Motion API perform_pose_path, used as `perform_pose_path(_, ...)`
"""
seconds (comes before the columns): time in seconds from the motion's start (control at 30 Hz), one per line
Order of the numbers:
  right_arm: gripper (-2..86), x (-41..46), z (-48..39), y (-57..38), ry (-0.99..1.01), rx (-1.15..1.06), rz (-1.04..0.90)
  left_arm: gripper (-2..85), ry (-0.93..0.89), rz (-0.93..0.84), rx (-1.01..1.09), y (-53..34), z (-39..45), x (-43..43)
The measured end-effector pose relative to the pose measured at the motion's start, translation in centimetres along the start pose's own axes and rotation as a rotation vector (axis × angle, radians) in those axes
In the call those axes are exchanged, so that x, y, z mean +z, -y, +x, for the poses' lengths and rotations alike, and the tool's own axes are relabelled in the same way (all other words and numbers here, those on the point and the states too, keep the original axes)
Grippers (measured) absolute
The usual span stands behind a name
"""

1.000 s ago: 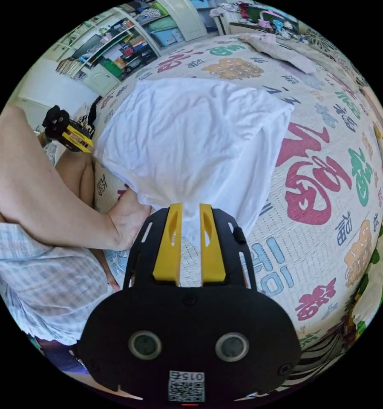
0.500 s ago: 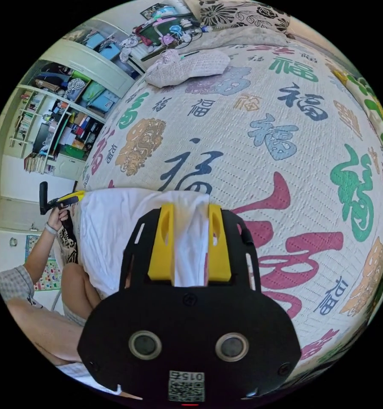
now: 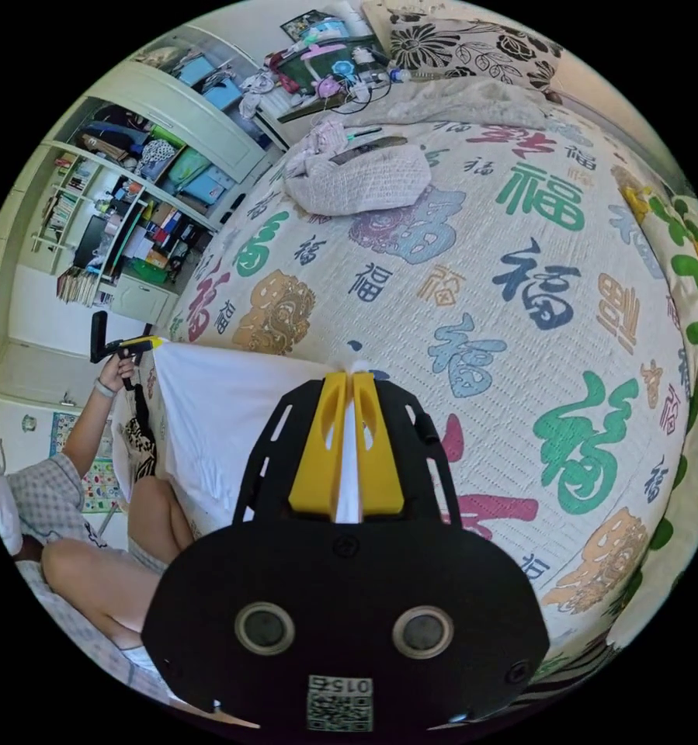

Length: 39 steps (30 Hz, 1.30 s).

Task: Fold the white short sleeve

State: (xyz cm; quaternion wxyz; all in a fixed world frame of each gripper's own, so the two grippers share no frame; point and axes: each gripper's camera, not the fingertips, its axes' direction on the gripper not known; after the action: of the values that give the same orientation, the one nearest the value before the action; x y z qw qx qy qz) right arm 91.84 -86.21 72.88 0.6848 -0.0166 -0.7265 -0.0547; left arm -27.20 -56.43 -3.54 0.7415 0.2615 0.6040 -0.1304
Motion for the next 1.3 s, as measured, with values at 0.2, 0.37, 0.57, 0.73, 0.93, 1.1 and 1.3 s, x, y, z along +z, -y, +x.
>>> perform_pose_path(0.2, 3.6, 4.2, -1.9, 5.1, -0.111, -0.05, -0.121, 2.0, 0.076, -0.041, 0.005, 3.2, -1.5, 2.5)
perform_pose_path(0.37, 6.3, 3.5, -5.7, 1.7, -0.177, -0.137, -0.015, 6.8, 0.145, 0.017, 0.021, -1.7, -0.7, 1.6)
perform_pose_path(0.57, 6.2, 1.9, -11.9, -1.2, -0.154, -0.243, 0.068, 7.6, 0.155, 0.241, -0.21, -14.2, -1.5, -2.1)
perform_pose_path(0.73, 7.1, 4.9, -22.9, 4.1, 0.138, -0.526, 0.0, 9.0, 0.079, 0.139, -0.354, -21.2, -0.1, 0.6)
perform_pose_path(0.93, 8.9, 12.9, -35.7, 13.1, 0.148, -0.618, -0.094, 10.5, 0.106, -0.017, -0.38, -22.1, 1.2, 5.3)
perform_pose_path(1.1, 10.1, 18.0, -44.0, 16.8, -0.048, -0.694, -0.215, 9.4, 0.107, -0.04, -0.37, -21.8, 1.2, 7.6)
perform_pose_path(1.3, 2.5, 22.6, -49.0, 18.5, -0.421, -0.786, -0.329, 1.5, 0.166, -0.045, -0.36, -22.5, 1.3, 9.6)
